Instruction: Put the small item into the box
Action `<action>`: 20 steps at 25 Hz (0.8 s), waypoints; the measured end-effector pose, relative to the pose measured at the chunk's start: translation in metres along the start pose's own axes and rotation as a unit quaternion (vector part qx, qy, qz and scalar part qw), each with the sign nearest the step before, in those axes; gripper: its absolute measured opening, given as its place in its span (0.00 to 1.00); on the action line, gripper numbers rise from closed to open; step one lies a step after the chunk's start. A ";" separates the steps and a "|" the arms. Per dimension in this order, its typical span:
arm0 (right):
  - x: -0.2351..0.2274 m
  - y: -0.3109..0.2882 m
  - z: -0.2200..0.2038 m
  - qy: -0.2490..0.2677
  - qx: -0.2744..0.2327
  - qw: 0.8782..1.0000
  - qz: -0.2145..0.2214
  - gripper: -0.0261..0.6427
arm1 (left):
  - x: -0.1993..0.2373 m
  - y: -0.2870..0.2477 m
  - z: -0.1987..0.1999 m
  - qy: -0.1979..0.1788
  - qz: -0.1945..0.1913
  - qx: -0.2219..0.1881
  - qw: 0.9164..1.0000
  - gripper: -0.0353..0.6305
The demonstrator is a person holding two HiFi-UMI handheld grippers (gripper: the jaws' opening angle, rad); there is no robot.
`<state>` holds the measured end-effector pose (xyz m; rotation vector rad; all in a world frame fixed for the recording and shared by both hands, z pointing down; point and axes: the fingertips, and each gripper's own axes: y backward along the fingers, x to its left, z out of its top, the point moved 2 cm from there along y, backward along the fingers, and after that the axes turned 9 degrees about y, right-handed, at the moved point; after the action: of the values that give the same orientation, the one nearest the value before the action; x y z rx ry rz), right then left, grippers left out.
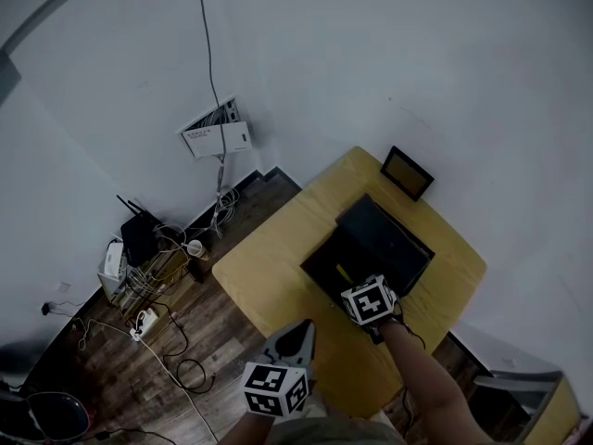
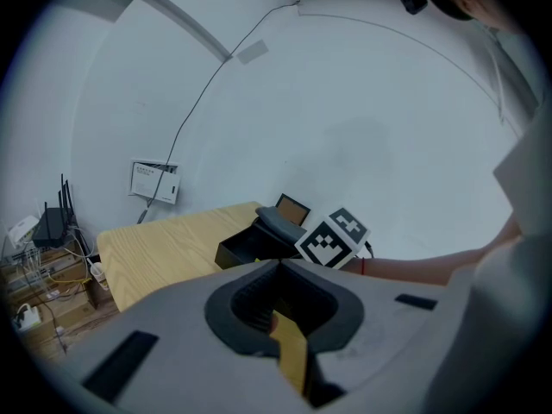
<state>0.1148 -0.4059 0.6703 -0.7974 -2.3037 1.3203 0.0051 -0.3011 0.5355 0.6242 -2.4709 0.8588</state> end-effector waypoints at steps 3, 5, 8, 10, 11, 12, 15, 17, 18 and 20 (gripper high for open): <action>0.000 0.015 0.010 -0.008 -0.031 0.999 -0.010 0.19 | -0.002 0.006 0.000 -0.005 0.001 -0.004 1.000 0.06; 0.001 0.031 0.014 -0.011 -0.050 0.998 -0.025 0.19 | -0.004 0.012 0.000 -0.006 0.001 -0.008 1.000 0.06; 0.007 0.058 0.019 -0.027 -0.094 0.995 -0.037 0.19 | -0.008 0.021 -0.001 -0.008 0.003 -0.018 1.000 0.06; 0.014 0.079 0.021 -0.042 -0.130 0.990 -0.040 0.18 | -0.011 0.028 -0.002 -0.008 0.006 -0.026 1.000 0.06; 0.018 0.090 0.021 -0.048 -0.149 0.987 -0.041 0.16 | -0.013 0.032 -0.003 -0.009 0.008 -0.031 0.999 0.06; 0.022 0.101 0.022 -0.054 -0.170 0.983 -0.042 0.14 | -0.015 0.036 -0.003 -0.009 0.009 -0.035 0.999 0.06; 0.035 0.132 0.019 -0.063 -0.221 0.972 -0.044 0.10 | -0.020 0.047 -0.007 -0.009 0.011 -0.047 0.999 0.06; 0.045 0.150 0.014 -0.068 -0.243 0.966 -0.050 0.08 | -0.024 0.055 -0.011 -0.010 0.011 -0.052 0.999 0.06; 0.050 0.159 0.011 -0.071 -0.252 0.964 -0.053 0.07 | -0.026 0.058 -0.013 -0.011 0.010 -0.053 0.998 0.06; 0.060 0.174 0.005 -0.076 -0.267 0.959 -0.055 0.06 | -0.031 0.065 -0.015 -0.013 0.006 -0.056 0.998 0.06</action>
<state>0.1156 -0.3011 0.5182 -0.7242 -2.8316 0.7329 -0.0021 -0.2370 0.4997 0.5846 -2.5285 0.7147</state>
